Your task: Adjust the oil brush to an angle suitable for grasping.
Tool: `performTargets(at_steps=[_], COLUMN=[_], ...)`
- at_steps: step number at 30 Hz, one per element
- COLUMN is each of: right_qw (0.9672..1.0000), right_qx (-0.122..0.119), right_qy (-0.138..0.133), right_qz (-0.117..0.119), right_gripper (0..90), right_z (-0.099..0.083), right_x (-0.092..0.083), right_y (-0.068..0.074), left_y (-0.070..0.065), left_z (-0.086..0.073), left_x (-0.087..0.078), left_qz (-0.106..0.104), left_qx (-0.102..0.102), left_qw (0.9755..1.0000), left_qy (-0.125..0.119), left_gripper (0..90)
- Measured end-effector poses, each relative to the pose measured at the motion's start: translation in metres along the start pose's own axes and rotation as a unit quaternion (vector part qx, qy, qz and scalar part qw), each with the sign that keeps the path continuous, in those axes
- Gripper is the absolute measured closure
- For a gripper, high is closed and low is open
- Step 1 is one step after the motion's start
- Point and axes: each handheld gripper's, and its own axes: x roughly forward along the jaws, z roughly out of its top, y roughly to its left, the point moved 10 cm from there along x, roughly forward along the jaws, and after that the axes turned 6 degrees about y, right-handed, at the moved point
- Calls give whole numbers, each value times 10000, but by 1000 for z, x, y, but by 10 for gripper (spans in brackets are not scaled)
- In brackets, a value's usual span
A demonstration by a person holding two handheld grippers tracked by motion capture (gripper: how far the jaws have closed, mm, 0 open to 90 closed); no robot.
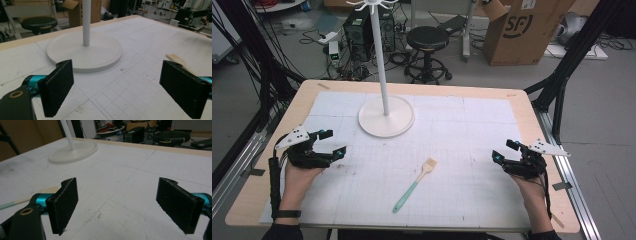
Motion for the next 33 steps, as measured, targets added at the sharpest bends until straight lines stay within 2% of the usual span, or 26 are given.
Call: performTargets(at_steps=[2, 5, 11, 19, 33], right_qw=[10000, 10000, 9998, 9998, 9998], right_qx=[33, 72, 72, 2, 52], right_qy=[-12, -63, 111, 159, 160], right_qz=[8, 28, 118, 156, 136], right_gripper=[172, 171, 170, 158, 155], right_z=[0, 1, -3, -1, -1], right_x=[2, 4, 8, 10, 9], right_y=[-1, -2, 0, 5, 4], left_y=[0, 0, -3, -5, -12], left_z=[0, -2, 1, 2, 5], left_x=[0, -1, -5, -6, -6], left_qz=[26, 34, -33, -79, -80], left_qx=[-19, -84, -157, -140, -145], left_qw=[10000, 10000, 9999, 9999, 9999], left_qy=[-43, 42, -33, -55, -44], left_gripper=[128, 128, 127, 127, 140])
